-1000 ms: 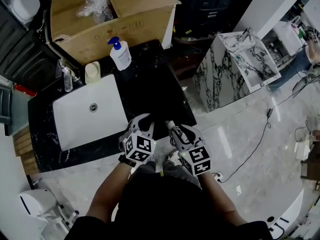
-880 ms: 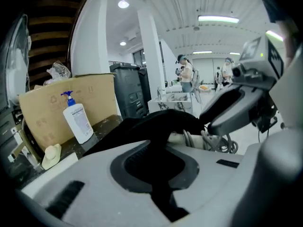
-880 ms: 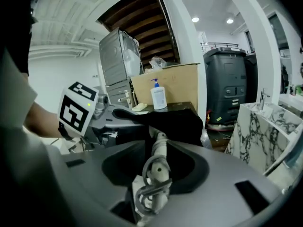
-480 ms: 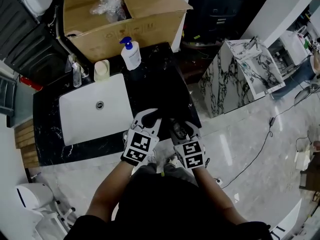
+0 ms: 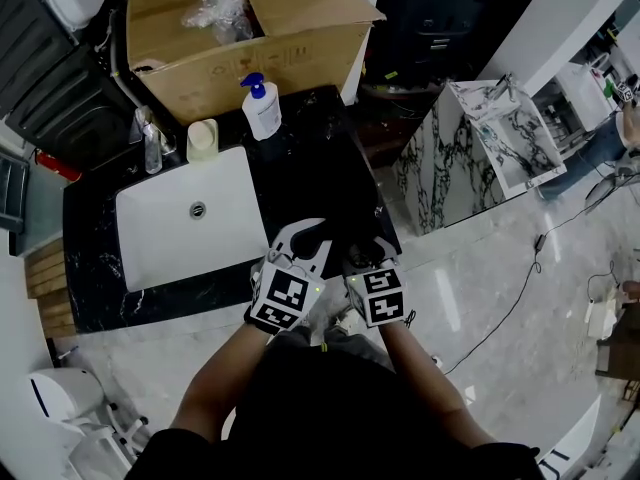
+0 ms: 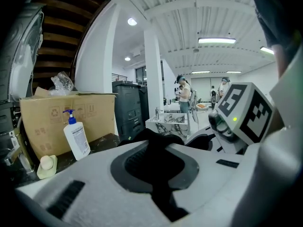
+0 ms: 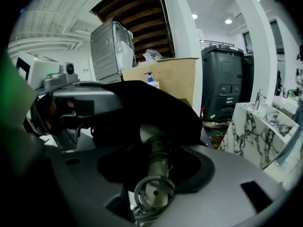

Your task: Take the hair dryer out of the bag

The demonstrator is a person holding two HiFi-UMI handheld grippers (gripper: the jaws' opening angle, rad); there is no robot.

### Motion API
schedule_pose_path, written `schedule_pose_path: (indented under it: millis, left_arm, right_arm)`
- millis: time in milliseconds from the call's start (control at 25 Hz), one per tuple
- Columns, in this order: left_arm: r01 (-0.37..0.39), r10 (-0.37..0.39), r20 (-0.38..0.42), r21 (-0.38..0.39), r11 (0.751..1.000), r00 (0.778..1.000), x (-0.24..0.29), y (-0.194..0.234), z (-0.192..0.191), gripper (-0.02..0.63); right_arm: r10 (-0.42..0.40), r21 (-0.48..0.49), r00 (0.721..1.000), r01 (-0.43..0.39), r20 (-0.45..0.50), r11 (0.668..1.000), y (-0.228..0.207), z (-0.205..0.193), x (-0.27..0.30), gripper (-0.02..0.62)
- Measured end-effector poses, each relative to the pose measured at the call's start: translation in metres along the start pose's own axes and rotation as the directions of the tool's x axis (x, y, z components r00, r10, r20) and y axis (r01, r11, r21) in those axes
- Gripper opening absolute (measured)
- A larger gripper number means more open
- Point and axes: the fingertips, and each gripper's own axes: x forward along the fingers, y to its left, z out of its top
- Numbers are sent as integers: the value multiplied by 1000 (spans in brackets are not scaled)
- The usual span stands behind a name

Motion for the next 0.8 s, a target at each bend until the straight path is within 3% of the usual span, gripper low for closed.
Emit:
schedule_pose_path:
  millis: [240, 520, 800]
  left_arm:
    - [-8, 8, 3, -16, 1000, 1000, -2, -3, -9, 31]
    - [-13, 14, 16, -40, 999, 1000, -4, -1, -14, 32]
    - [4, -2, 30, -68, 998, 1000, -8, -2, -23, 32]
  right_arm:
    - [-63, -25, 989, 61, -130, 998, -11, -14, 17, 240]
    - [-45, -60, 967, 30, -250, 998, -7, -38, 35, 264]
    - [-32, -97, 963, 6, -268, 995, -3, -44, 41, 264]
